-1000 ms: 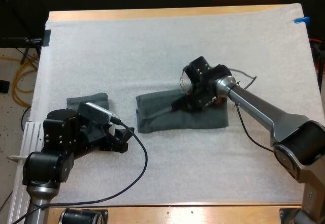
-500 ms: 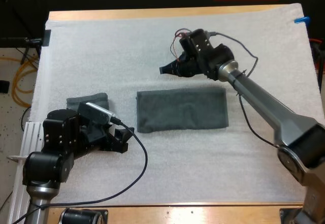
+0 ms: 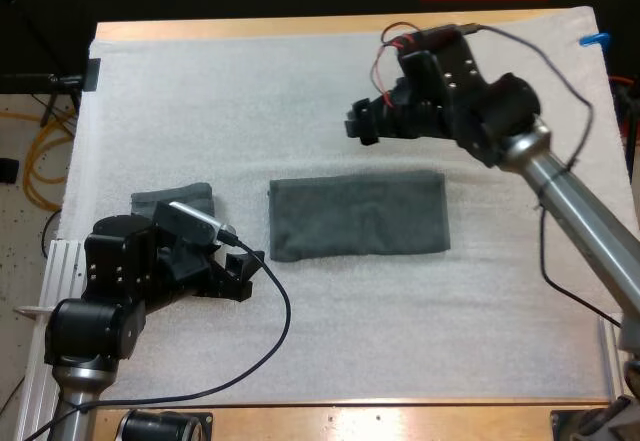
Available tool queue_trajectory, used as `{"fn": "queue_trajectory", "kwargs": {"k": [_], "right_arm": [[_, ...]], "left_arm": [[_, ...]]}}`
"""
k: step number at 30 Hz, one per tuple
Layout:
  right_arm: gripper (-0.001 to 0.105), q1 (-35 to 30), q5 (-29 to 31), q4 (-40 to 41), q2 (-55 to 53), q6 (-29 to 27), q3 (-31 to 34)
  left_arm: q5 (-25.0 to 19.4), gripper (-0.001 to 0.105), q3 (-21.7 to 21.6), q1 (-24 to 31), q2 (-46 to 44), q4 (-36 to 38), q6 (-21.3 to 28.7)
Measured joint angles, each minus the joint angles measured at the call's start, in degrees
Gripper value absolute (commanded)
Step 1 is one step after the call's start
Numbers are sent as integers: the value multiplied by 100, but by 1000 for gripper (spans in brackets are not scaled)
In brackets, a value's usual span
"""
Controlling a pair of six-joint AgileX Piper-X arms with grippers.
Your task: Pick towel from pile fold and stack
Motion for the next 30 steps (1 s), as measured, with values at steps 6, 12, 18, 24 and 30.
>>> {"fn": "queue_trajectory", "kwargs": {"k": [6,12,18,24,30], "right_arm": [[78,-368,317,699,-434,-104,0],[78,-1161,366,1215,-544,-198,0],[78,-1930,393,1342,-572,-290,174],[78,-2671,-15,1223,-577,-374,918],[78,-3260,-828,648,-577,-393,1862]], "left_arm": [[63,67,0,0,0,0,0],[81,67,0,0,0,0,0],[81,67,0,0,0,0,0],[81,67,0,0,0,0,0],[81,67,0,0,0,0,0]]}}
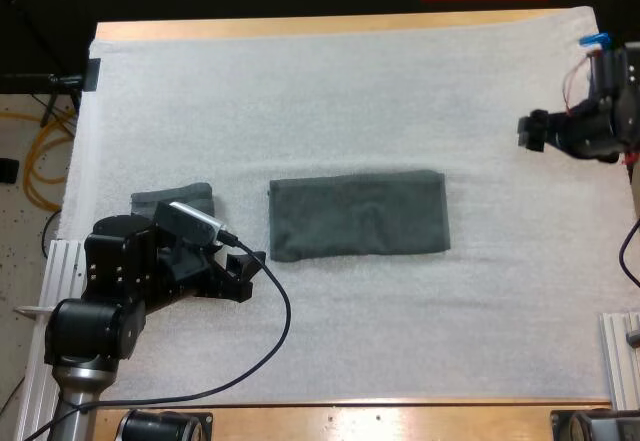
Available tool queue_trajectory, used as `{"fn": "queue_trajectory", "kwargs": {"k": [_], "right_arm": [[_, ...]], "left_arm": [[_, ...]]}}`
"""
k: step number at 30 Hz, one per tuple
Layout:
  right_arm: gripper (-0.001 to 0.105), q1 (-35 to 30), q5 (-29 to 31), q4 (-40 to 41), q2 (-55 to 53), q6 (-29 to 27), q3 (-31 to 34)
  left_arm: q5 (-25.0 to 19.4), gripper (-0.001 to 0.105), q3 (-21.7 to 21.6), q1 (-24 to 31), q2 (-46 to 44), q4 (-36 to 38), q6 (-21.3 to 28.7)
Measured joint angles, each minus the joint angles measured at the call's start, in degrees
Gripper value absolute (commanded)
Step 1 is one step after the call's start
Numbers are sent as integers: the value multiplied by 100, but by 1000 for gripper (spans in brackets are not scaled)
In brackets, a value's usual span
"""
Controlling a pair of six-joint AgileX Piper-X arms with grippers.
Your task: Pick towel from pile fold and stack
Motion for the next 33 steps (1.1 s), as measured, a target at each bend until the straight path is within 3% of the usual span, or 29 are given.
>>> {"fn": "queue_trajectory", "kwargs": {"k": [9,14,27,33], "right_arm": [[78,-247,-1451,-1246,67,213,1571],[78,127,-1659,-1982,342,637,2117],[78,1475,-1832,-3562,1205,1830,2130],[78,1796,-1850,-3725,1280,1865,2096]], "left_arm": [[0,67,0,0,0,0,0],[0,67,0,0,0,0,0],[0,67,0,0,0,0,0],[0,67,0,0,0,0,0]]}}
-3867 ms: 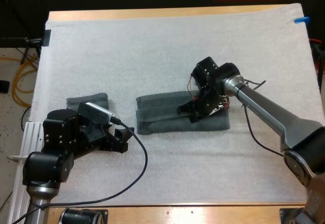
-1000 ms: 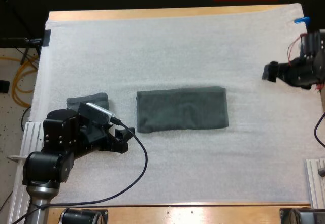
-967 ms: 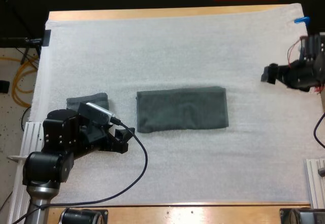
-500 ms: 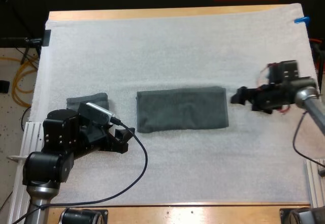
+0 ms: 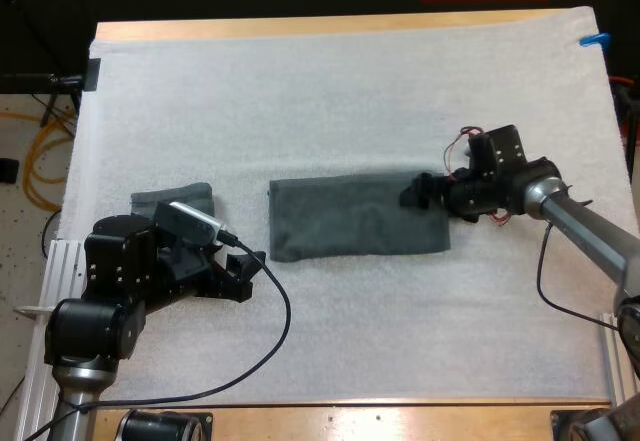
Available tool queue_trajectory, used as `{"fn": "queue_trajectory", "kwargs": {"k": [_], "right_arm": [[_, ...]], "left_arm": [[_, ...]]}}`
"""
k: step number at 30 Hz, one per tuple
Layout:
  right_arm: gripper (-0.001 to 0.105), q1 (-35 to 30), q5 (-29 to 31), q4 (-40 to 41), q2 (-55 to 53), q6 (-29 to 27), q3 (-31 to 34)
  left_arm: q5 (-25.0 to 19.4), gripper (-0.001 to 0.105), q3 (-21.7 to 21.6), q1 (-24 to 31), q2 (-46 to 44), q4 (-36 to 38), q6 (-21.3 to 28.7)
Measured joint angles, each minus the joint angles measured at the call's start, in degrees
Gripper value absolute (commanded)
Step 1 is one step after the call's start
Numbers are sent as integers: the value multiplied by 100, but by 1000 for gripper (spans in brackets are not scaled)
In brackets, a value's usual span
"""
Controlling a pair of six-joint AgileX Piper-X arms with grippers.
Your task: Pick towel from pile fold and stack
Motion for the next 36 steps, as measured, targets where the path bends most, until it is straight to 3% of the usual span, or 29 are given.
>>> {"fn": "queue_trajectory", "kwargs": {"k": [2,4,9,13,16,22,26,30,33,36], "right_arm": [[72,25,-19,-3,0,33,0],[60,24,-27,-8,23,116,0],[2,35,-51,51,137,145,13],[0,50,-8,229,132,-137,30],[0,73,463,651,-60,-540,30],[0,84,2226,1591,-795,-1546,30],[0,84,3548,2101,-1215,-2374,30],[0,84,4832,2273,-1502,-2856,30],[0,84,5105,2273,-1577,-2870,30],[0,84,4699,2318,-1576,-2677,16]], "left_arm": [[3,67,0,0,0,0,0],[40,67,0,0,0,0,0],[125,67,0,0,0,0,0],[128,67,0,0,0,0,-7],[264,67,0,0,0,0,-57],[796,67,0,0,0,-16,-107],[892,67,0,0,0,-17,-151],[891,67,0,0,0,-17,-151],[904,67,0,0,0,-17,-151],[904,67,0,0,0,-17,-156]]}}
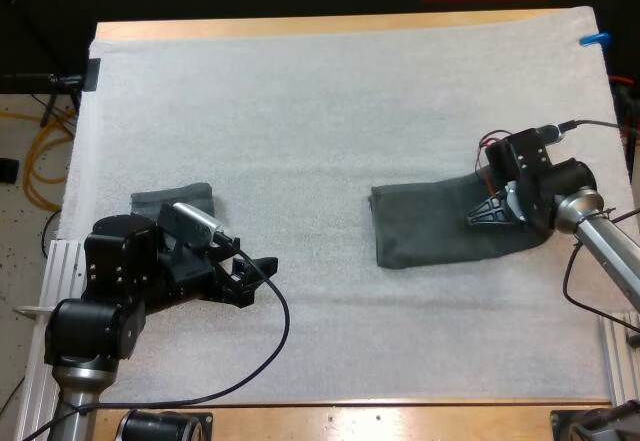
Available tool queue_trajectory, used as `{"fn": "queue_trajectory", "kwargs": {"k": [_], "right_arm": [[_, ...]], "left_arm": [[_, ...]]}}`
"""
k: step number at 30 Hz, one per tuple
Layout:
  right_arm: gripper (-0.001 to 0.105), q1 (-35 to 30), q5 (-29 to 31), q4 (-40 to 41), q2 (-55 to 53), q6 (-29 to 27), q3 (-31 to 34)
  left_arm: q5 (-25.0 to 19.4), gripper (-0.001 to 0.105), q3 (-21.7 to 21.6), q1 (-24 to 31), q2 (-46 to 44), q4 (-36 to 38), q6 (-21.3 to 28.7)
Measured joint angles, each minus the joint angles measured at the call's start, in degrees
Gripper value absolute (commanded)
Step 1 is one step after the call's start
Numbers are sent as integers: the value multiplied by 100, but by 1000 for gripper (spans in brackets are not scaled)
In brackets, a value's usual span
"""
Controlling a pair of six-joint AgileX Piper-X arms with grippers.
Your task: Pick towel from pile fold and stack
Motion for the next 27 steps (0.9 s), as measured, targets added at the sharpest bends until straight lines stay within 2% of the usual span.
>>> {"fn": "queue_trajectory", "kwargs": {"k": [2,8,15,20,25,27], "right_arm": [[0,0,-444,-77,0,362,0],[0,0,-2395,-724,255,1813,0],[0,0,-4517,-1445,961,2996,-9],[0,0,-4998,-2012,1274,3662,-3],[1,0,-5374,-2219,1373,3710,-3],[10,0,-5489,-2234,1371,3710,-3]], "left_arm": [[0,67,0,0,0,0,0],[0,67,0,0,0,0,0],[0,67,0,0,0,0,0],[0,67,0,0,0,-28,0],[0,67,0,0,0,-28,0],[0,67,0,0,0,-28,0]]}}
